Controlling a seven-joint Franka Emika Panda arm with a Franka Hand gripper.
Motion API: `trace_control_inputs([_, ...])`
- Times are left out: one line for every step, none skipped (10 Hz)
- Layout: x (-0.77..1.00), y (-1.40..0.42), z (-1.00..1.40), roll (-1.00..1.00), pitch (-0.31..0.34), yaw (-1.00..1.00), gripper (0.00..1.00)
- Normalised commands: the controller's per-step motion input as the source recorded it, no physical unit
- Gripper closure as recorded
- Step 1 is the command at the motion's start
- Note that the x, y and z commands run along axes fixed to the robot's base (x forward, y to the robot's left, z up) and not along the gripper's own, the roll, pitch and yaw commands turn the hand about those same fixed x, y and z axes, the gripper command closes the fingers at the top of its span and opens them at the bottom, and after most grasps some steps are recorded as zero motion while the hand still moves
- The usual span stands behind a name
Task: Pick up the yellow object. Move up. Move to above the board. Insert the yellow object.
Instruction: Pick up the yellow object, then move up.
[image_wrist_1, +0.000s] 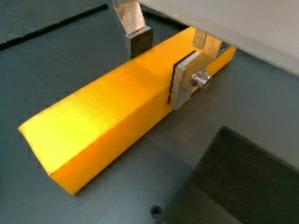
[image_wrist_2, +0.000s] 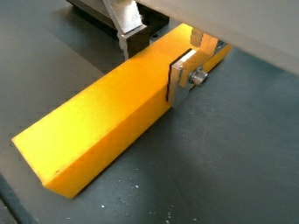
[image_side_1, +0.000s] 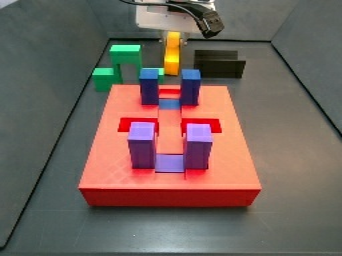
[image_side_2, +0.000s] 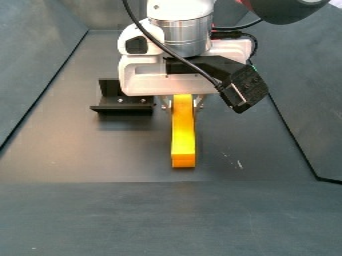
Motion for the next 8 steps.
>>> trace_control_inputs([0.00, 0.00, 0.00, 0.00, 0.000, 0.00, 1.00])
trace_control_inputs([0.00, 0.00, 0.00, 0.00, 0.000, 0.00, 1.00])
trace_control_inputs([0.00, 0.00, 0.00, 0.00, 0.000, 0.00, 1.00])
trace_control_inputs([0.00, 0.00, 0.00, 0.00, 0.000, 0.00, 1.00])
trace_control_inputs([0.00, 0.00, 0.00, 0.00, 0.000, 0.00, 1.00])
trace_control_inputs([0.00, 0.00, 0.83, 0.00, 0.000, 0.00, 1.00])
trace_control_inputs([-0.01, -0.06, 0.71, -0.01, 0.039, 0.02, 1.00])
trace_control_inputs([-0.01, -0.05, 0.46, 0.01, 0.042, 0.02, 1.00])
